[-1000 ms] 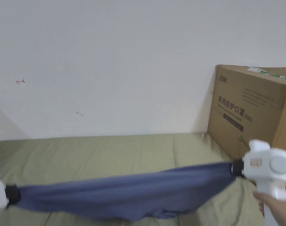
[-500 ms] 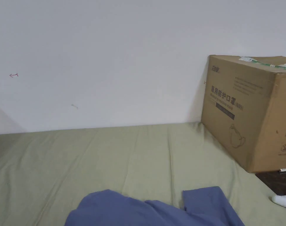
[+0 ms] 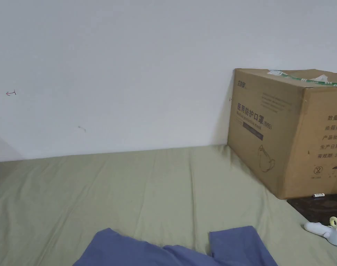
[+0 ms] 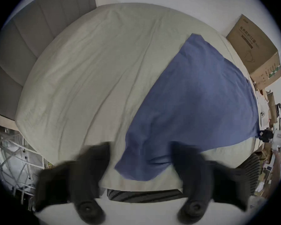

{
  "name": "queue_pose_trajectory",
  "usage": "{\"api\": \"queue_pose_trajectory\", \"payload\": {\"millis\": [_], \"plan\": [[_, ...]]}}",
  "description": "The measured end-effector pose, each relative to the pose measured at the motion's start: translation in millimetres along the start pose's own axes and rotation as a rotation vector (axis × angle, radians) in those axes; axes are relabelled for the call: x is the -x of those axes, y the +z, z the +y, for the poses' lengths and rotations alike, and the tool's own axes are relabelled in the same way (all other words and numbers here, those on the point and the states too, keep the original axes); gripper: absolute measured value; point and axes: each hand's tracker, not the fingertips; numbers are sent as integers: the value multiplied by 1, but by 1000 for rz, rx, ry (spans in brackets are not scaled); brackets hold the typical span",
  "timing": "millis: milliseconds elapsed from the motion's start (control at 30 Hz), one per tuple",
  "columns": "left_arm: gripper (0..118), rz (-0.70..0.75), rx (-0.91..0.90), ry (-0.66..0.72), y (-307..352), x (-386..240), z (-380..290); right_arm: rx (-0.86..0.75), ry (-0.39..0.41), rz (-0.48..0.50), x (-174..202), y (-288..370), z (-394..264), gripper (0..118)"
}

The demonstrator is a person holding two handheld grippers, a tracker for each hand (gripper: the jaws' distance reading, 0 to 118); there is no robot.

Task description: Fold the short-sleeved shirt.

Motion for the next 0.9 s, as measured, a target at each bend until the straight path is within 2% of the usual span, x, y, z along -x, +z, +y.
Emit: {"api": "queue_pose_trajectory", "payload": {"millis": [33,67,133,200,400,467,500,533,567,600,633,667,733,900], "plan": [[92,-16,-33,6,7,-1,3,-48,11,0,1,11,-2,89],[96,-46,-85,11,25,-5,5,-87,17,1,2,24,-4,89],[94,-93,-160,28,46,-13,14,-188,30,25,7,52,-8,89],[94,-156,-310,-4,67,-25,22,-339,47,47,18,83,-13,89],[95,-285,-925,-160,134,-101,31,-981,25,210,65,158,-32,87],[93,-295,-1034,-219,137,-126,40,-1121,41,223,88,166,-31,80],[84,-310,-1061,-238,138,-138,45,-1155,46,226,98,168,-26,63],[65,-332,-1075,-248,140,-150,50,-1183,52,227,109,170,-22,39],[33,-336,-1084,-251,142,-161,54,-1207,61,222,119,170,-18,12],[0,-326,-1080,-244,143,-174,58,-1211,64,206,126,171,-14,4],[0,-308,-1080,-246,144,-185,63,-1216,55,177,133,168,-5,2],[0,-295,-1099,-236,144,-192,63,-1214,55,190,136,168,-2,0],[0,-395,-1081,-246,142,-197,71,-1207,67,208,140,168,5,0],[0,-363,-1058,-276,131,-209,93,-1219,116,160,144,160,18,0]]}}
